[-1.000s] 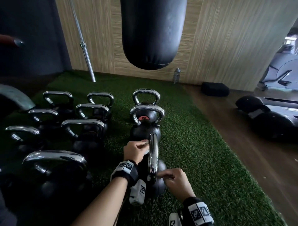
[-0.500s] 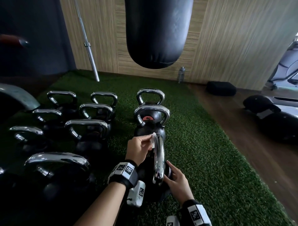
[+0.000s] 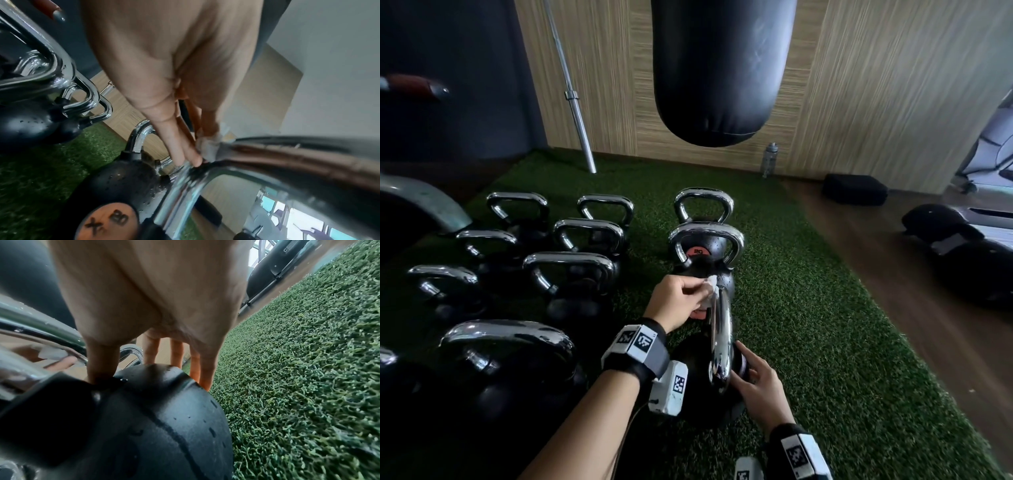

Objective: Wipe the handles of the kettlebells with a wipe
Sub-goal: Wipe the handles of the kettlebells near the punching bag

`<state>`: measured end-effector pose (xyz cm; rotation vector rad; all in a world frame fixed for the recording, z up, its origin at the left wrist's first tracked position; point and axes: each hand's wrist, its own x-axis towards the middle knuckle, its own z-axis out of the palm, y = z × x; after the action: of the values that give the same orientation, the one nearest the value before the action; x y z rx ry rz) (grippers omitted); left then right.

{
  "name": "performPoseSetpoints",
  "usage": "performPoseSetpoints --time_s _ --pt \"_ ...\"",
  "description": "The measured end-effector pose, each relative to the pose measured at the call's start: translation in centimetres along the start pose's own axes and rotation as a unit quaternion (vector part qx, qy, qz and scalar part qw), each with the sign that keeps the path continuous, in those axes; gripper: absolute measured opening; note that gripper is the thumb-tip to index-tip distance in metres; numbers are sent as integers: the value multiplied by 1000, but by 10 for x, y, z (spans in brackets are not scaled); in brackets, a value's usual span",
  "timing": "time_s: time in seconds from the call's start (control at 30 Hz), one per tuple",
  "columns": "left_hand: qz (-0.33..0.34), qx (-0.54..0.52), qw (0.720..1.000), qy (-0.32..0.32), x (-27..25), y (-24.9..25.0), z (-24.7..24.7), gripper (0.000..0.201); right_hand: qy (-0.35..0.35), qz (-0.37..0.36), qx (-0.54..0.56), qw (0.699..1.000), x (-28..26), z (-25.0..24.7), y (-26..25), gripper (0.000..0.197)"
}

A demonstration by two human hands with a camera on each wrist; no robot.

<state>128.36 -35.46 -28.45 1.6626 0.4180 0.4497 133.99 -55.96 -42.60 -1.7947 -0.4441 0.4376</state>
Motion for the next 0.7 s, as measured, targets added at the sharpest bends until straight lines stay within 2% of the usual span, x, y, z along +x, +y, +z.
performPoseSetpoints --time_s 0.07,0.2,0.23,0.33,0.4,0.43,0.53,0.57,0.7 --pt "-15 -1 1000 -9 -4 6 -2 24 -2 1 -3 1000 -1 0 0 79" --pt "-49 15 996 -78 -18 23 -15 8 -1 5 0 1000 -2 1 -4 69" --pt "-48 31 995 -76 -19 24 -16 6 0 9 0 1000 -2 1 -4 72" --pt "-27 69 997 -8 -25 26 -6 7 2 15 3 1000 0 0 -1 85" --pt "-29 82 996 5 -30 23 -4 9 2 18 -3 1000 1 1 0 86" --pt "-47 79 996 -13 -33 21 -6 10 5 19 -11 1000 0 2 0 83" --pt "-117 59 984 -123 -44 16 -19 12 10 20 -26 999 -4 2 -5 69" --pt "-117 64 981 -139 -46 13 -22 19 9 23 -27 999 -5 1 -8 66" --pt "-31 66 991 -113 -59 4 -25 38 8 18 -40 999 -5 1 -11 61"
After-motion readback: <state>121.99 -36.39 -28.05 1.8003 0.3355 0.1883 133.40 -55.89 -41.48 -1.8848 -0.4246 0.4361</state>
